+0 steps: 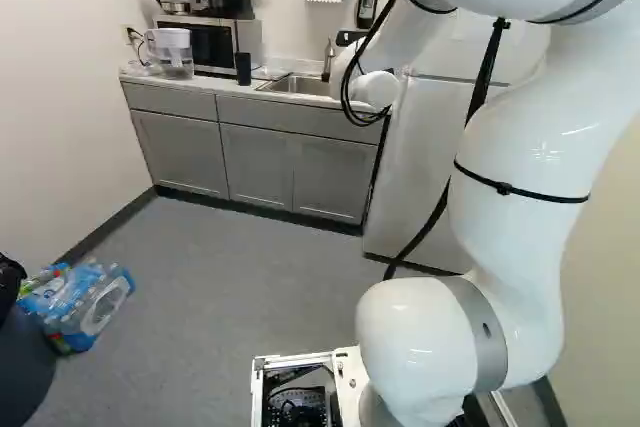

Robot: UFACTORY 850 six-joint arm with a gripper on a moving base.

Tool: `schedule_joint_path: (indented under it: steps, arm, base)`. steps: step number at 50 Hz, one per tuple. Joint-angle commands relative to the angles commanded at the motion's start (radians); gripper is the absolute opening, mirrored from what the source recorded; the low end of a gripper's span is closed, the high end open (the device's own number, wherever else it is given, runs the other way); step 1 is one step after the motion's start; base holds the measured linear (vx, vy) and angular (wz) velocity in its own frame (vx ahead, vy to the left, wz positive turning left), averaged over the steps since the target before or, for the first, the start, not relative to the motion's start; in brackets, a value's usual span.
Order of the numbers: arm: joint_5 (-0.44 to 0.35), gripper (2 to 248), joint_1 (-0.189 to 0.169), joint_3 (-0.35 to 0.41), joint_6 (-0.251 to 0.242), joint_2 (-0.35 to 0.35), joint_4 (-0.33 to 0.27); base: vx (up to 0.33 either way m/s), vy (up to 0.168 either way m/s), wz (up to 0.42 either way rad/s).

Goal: Rinse the cup and place it in the tray

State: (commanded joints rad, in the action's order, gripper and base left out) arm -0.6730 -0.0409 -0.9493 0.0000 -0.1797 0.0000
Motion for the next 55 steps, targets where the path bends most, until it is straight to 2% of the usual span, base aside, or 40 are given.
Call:
schedule_joint_path:
  steps: [12,34,55]
  arm:
    - [0.035,247,0.001,-0.044,0.0,-0.017,0.0]
    - [0.099,247,0.001,-0.066,0.0,0.007,0.0]
    - [0.16,247,0.001,-0.117,0.0,0.001,0.0]
  base:
    - [0.0,0.0,0.0]
    - [0.0,0.0,0.0]
    - [0.0,0.0,0.0]
